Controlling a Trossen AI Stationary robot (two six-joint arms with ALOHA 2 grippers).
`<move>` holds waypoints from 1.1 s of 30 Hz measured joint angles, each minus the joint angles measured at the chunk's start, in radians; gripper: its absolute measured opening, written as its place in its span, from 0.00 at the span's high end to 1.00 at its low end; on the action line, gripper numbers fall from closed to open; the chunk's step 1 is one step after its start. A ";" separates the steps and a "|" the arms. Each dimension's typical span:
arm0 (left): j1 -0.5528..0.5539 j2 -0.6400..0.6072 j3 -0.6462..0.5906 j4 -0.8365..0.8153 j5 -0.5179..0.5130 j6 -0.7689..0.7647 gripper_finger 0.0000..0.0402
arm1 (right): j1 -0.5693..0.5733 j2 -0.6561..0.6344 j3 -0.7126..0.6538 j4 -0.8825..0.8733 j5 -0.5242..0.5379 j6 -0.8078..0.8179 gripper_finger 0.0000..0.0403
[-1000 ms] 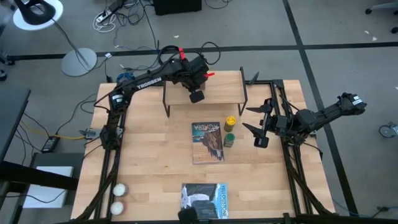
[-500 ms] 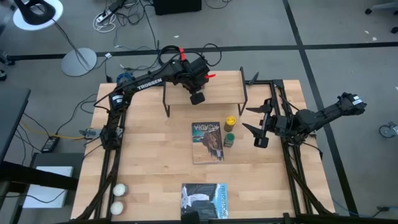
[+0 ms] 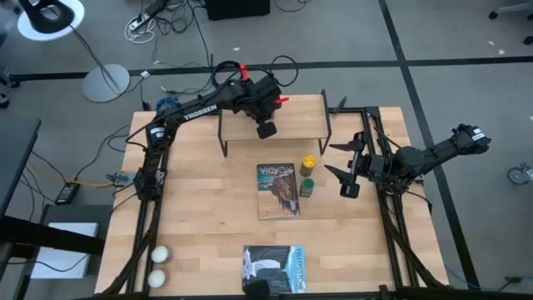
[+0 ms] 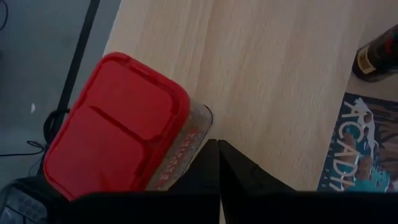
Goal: Shelf spices
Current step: Put the red seasoning can on the shelf
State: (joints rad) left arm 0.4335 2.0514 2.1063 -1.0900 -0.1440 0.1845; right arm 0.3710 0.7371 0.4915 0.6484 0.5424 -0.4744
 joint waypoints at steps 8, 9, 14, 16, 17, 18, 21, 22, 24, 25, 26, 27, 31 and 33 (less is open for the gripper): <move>0.018 0.000 0.000 0.029 -0.004 0.003 1.00 | 0.000 -0.004 0.000 0.002 0.002 0.000 0.33; 0.019 0.000 0.000 0.032 -0.004 0.003 1.00 | 0.000 -0.004 0.000 0.001 0.002 0.000 0.33; 0.029 0.000 -0.001 0.052 -0.012 0.003 1.00 | 0.000 -0.004 0.000 0.002 0.001 0.000 0.33; 0.035 0.000 -0.001 0.051 -0.015 0.010 1.00 | 0.000 -0.004 0.000 0.002 0.001 0.000 0.33; 0.038 0.000 -0.001 0.051 -0.015 0.014 1.00 | 0.000 -0.004 0.000 0.002 0.001 0.000 0.33; 0.042 0.000 -0.001 0.051 -0.015 0.014 1.00 | 0.000 -0.004 0.000 0.002 0.001 0.000 0.33; 0.047 0.000 -0.017 0.068 -0.016 0.016 1.00 | 0.000 -0.004 0.000 0.002 0.001 0.000 0.33; 0.050 0.000 -0.024 0.075 -0.016 0.018 1.00 | 0.000 -0.004 0.000 0.002 0.001 0.000 0.33; 0.053 0.001 -0.033 0.075 -0.016 0.019 1.00 | 0.000 -0.004 0.000 0.001 0.001 0.000 0.33; 0.054 0.001 -0.038 0.076 -0.015 0.020 1.00 | 0.000 -0.004 0.000 0.001 0.001 0.000 0.33; 0.055 0.001 -0.045 0.082 -0.010 0.020 1.00 | 0.000 -0.004 0.000 0.001 0.001 0.000 0.33; 0.055 0.000 -0.055 0.091 0.002 0.021 1.00 | 0.000 -0.004 0.000 0.001 0.000 0.000 0.33; 0.053 0.003 -0.076 0.099 0.009 0.021 1.00 | 0.000 -0.004 0.000 0.001 0.000 0.000 0.33; 0.053 0.001 -0.082 0.117 0.008 0.026 1.00 | 0.000 -0.004 0.000 0.001 0.000 0.000 0.33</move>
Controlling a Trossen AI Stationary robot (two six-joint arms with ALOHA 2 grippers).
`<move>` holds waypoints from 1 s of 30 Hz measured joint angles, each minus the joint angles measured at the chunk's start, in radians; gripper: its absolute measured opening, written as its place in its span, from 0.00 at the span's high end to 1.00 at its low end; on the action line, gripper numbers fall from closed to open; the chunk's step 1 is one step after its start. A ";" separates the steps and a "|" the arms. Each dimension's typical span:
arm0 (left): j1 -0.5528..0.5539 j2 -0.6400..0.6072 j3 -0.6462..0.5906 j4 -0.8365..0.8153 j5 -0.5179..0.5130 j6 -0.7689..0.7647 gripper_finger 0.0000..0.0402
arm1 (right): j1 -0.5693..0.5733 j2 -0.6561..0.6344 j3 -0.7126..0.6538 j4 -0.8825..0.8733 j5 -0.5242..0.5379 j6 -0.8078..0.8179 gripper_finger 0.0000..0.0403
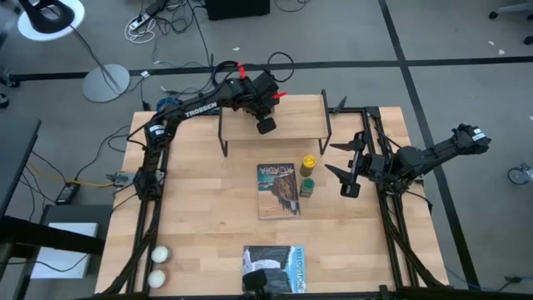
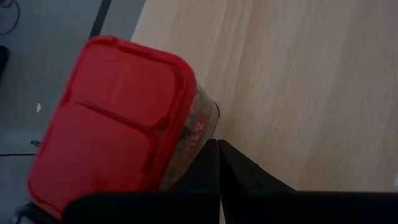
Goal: Shelf spices
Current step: Put the red seasoning can on the shelf
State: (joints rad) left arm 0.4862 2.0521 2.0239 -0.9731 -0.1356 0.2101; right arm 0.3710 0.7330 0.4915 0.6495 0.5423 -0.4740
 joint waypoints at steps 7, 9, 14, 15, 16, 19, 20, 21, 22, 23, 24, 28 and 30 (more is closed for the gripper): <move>0.005 0.000 -0.002 0.032 -0.016 0.003 1.00 | 0.000 0.000 0.000 0.000 0.003 0.000 0.33; 0.005 0.000 -0.002 0.036 -0.018 0.015 1.00 | 0.000 0.000 0.000 0.000 0.003 0.000 0.33; 0.005 0.000 -0.002 0.037 -0.018 0.022 1.00 | 0.000 0.000 0.000 -0.001 0.004 0.000 0.33; 0.005 0.000 -0.002 0.036 -0.018 0.022 1.00 | 0.000 0.000 0.000 0.000 0.004 0.000 0.33; 0.005 0.000 -0.002 0.034 -0.019 0.022 1.00 | 0.000 0.000 0.000 -0.001 0.005 0.000 0.33; 0.005 0.000 -0.002 0.025 -0.019 0.022 1.00 | 0.000 0.000 0.000 -0.001 0.009 0.000 0.33; 0.005 0.000 -0.002 0.021 -0.019 0.022 1.00 | 0.000 0.000 0.000 -0.001 0.010 0.000 0.33; 0.005 0.000 -0.002 0.018 -0.019 0.022 1.00 | 0.000 0.000 0.000 -0.001 0.009 0.000 0.33; 0.005 0.000 -0.002 0.017 -0.019 0.022 1.00 | 0.000 0.000 0.000 -0.001 0.010 0.000 0.33; 0.005 0.000 -0.001 0.015 -0.020 0.021 1.00 | 0.000 0.000 0.000 -0.001 0.009 0.000 0.33; 0.005 0.000 -0.001 0.011 -0.024 0.021 1.00 | 0.000 0.000 0.000 -0.001 0.009 0.000 0.33; 0.006 0.000 -0.001 -0.008 -0.034 0.021 1.00 | 0.000 0.000 0.000 -0.001 0.009 0.000 0.33; 0.007 0.000 -0.001 -0.022 -0.035 0.021 1.00 | 0.000 0.000 0.000 -0.001 0.009 0.000 0.33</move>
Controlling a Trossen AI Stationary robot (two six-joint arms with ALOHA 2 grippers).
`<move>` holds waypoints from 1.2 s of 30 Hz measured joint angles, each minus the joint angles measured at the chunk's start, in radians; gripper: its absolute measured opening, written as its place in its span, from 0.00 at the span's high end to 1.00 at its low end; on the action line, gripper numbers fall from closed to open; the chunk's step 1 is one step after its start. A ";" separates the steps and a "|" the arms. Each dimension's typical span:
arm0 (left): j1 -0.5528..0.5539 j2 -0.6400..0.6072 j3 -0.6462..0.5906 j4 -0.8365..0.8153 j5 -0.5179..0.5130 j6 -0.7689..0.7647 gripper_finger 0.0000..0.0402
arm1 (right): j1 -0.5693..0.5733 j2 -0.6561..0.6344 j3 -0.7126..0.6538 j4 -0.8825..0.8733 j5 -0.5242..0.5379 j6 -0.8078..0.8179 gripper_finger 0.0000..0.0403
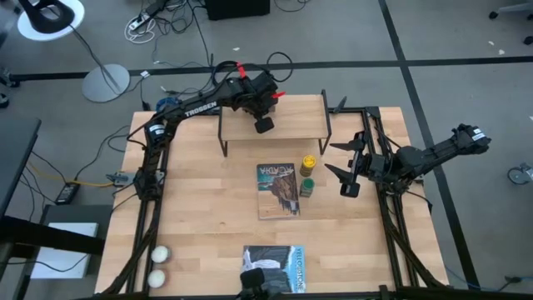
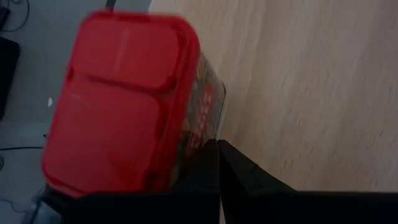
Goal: Shelf spices
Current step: Put the red seasoning can on the shelf, then put the green seasoning bottle on the shelf
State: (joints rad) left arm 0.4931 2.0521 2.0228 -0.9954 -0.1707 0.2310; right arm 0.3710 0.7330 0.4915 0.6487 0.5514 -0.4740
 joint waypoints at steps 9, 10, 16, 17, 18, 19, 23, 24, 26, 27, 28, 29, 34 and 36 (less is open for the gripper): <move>0.011 0.000 0.000 -0.007 -0.012 -0.003 1.00 | 0.000 0.000 0.000 0.000 0.000 0.000 0.33; 0.011 0.000 0.000 -0.006 -0.015 -0.003 1.00 | 0.000 0.000 0.000 0.000 0.000 0.000 0.33; 0.011 0.000 0.000 0.000 -0.027 -0.003 1.00 | 0.000 0.000 0.000 0.000 0.000 0.000 0.33; 0.011 0.000 0.000 0.000 -0.026 -0.003 1.00 | 0.000 0.000 0.000 0.000 0.000 0.000 0.33; 0.011 0.000 0.000 0.000 -0.023 -0.003 1.00 | 0.000 0.000 0.000 0.000 0.000 0.000 0.33; 0.011 0.000 0.000 0.000 -0.013 -0.007 1.00 | 0.000 0.000 0.000 0.000 0.000 0.000 0.33; -0.010 0.000 0.000 0.006 0.055 -0.034 1.00 | 0.000 0.000 0.000 0.000 0.000 0.000 0.33; -0.023 0.000 0.000 0.006 0.063 -0.034 1.00 | 0.000 0.000 0.000 0.000 0.000 0.000 0.33; -0.053 0.000 0.000 0.007 0.067 -0.033 1.00 | 0.000 0.000 0.000 0.000 0.000 0.000 0.33; -0.068 0.000 0.000 0.009 0.070 -0.032 1.00 | 0.000 0.000 0.000 0.000 0.000 0.000 0.33; -0.083 0.000 0.000 0.014 0.072 -0.029 1.00 | 0.000 0.000 0.000 -0.003 -0.001 0.000 0.33; -0.099 0.000 0.000 0.022 0.073 -0.029 1.00 | 0.000 0.000 0.000 -0.006 -0.001 0.000 0.33; -0.175 0.000 0.000 0.067 0.182 -0.029 0.99 | 0.000 0.000 0.000 -0.011 0.002 -0.001 0.33; -0.210 0.000 0.000 0.072 0.221 -0.029 0.98 | 0.000 0.000 0.000 -0.011 0.003 -0.001 0.33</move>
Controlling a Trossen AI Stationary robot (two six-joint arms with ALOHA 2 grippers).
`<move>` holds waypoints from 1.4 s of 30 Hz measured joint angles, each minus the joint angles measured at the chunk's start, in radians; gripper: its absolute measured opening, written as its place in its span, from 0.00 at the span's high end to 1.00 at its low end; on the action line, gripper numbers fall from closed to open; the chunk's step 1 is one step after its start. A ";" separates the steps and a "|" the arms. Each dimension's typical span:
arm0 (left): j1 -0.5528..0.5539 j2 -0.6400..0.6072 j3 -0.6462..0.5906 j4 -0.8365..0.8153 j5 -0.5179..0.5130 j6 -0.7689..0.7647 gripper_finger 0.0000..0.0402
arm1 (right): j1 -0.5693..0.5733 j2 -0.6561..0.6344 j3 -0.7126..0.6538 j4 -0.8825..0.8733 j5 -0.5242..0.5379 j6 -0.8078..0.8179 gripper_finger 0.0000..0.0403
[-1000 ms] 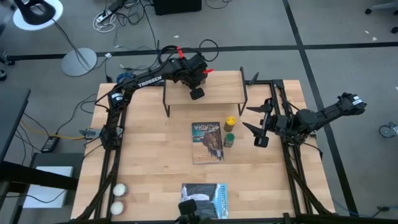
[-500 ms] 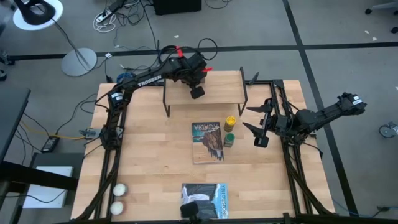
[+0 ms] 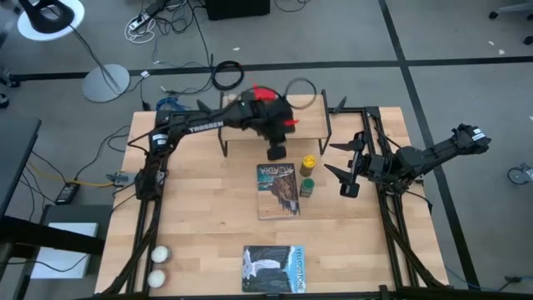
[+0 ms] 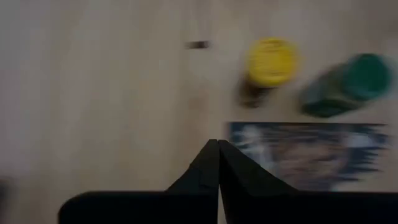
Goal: Shelf spices
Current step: Put the green seasoning bottle on the shelf
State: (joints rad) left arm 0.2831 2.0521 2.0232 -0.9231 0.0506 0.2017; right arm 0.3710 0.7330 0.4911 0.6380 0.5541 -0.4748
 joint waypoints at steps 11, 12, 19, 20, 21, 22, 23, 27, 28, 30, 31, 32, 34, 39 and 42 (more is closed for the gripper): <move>-0.169 -0.003 -0.033 0.068 -0.039 -0.084 0.58 | 0.000 0.000 0.000 0.002 0.002 0.000 0.33; -0.182 -0.003 -0.047 0.081 -0.044 -0.108 0.54 | 0.000 0.000 0.000 0.002 0.003 0.000 0.33; -0.260 0.000 -0.173 0.267 -0.138 -0.178 0.30 | 0.000 0.000 0.000 0.005 0.003 0.000 0.33; -0.267 0.000 -0.174 0.279 -0.155 -0.190 0.29 | 0.000 -0.001 0.000 0.005 0.003 0.000 0.33; -0.272 0.000 -0.174 0.291 -0.167 -0.207 0.29 | 0.000 -0.002 0.000 0.004 0.003 0.000 0.33; -0.276 -0.001 -0.174 0.307 -0.173 -0.223 0.29 | 0.001 -0.003 0.000 0.005 0.003 0.000 0.33; -0.280 -0.005 -0.174 0.317 -0.183 -0.239 0.29 | 0.001 -0.003 0.000 0.005 0.003 0.000 0.33; -0.308 -0.014 -0.174 0.347 -0.289 -0.271 0.34 | 0.001 -0.003 0.000 0.001 0.003 0.000 0.33; -0.319 -0.020 -0.174 0.344 -0.328 -0.271 0.36 | 0.001 -0.003 0.000 -0.002 0.003 0.000 0.33; -0.342 -0.028 -0.174 0.368 -0.397 -0.262 0.40 | 0.001 -0.003 0.000 -0.008 0.002 0.000 0.33; -0.354 -0.036 -0.174 0.384 -0.430 -0.260 0.42 | 0.002 -0.003 0.000 -0.010 0.002 0.000 0.33; -0.366 -0.044 -0.180 0.399 -0.453 -0.254 0.43 | 0.002 -0.003 0.000 -0.011 0.002 0.000 0.33; -0.384 -0.057 -0.187 0.455 -0.480 -0.236 0.47 | 0.002 -0.004 0.000 -0.011 0.001 0.000 0.33; -0.426 -0.137 -0.256 0.540 -0.557 -0.231 0.53 | 0.002 -0.003 0.000 -0.013 -0.001 0.000 0.33; -0.463 -0.221 -0.351 0.677 -0.587 -0.231 0.55 | 0.002 -0.003 0.000 -0.013 -0.002 0.000 0.33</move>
State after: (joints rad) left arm -0.1803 1.8312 1.6725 -0.2465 -0.5369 -0.0294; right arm 0.3725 0.7296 0.4911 0.6255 0.5524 -0.4747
